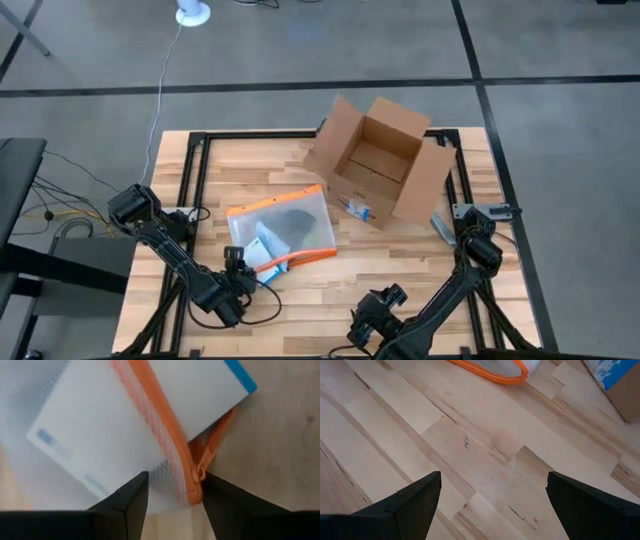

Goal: Unpack boxes
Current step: Close the white zip bag

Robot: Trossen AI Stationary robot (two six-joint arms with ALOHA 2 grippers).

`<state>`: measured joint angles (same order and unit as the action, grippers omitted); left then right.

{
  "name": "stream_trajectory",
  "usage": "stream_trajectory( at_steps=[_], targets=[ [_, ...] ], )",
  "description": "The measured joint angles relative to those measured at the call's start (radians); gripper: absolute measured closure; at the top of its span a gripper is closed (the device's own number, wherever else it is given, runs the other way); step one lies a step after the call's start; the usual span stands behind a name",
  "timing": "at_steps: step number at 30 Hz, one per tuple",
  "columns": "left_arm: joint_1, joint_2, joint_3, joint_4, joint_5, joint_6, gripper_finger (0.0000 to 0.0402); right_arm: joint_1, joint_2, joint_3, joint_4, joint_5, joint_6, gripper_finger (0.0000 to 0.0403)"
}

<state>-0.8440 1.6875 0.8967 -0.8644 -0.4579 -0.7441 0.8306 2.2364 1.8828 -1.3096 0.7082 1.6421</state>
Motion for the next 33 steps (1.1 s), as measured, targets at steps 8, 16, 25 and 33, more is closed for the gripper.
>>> stream_trajectory(
  at_steps=[8,16,25,33],
  targets=[
    [0.02,0.0,-0.018,-0.037,-0.046,-0.043,0.029,0.001,0.0,0.0,-0.012,0.0,0.009,0.0062],
    [0.033,0.001,-0.001,-0.013,0.006,-0.09,0.0392,0.003,0.0,0.0,-0.026,0.0,0.033,0.0062],
    [0.025,0.0,0.092,0.077,0.033,-0.092,0.0399,-0.001,0.0,0.0,-0.024,0.0,-0.018,0.0062],
    [-0.005,-0.026,0.108,0.16,0.042,-0.15,0.04,-0.011,0.0,0.0,-0.013,0.0,-0.047,0.0062]
  ],
)
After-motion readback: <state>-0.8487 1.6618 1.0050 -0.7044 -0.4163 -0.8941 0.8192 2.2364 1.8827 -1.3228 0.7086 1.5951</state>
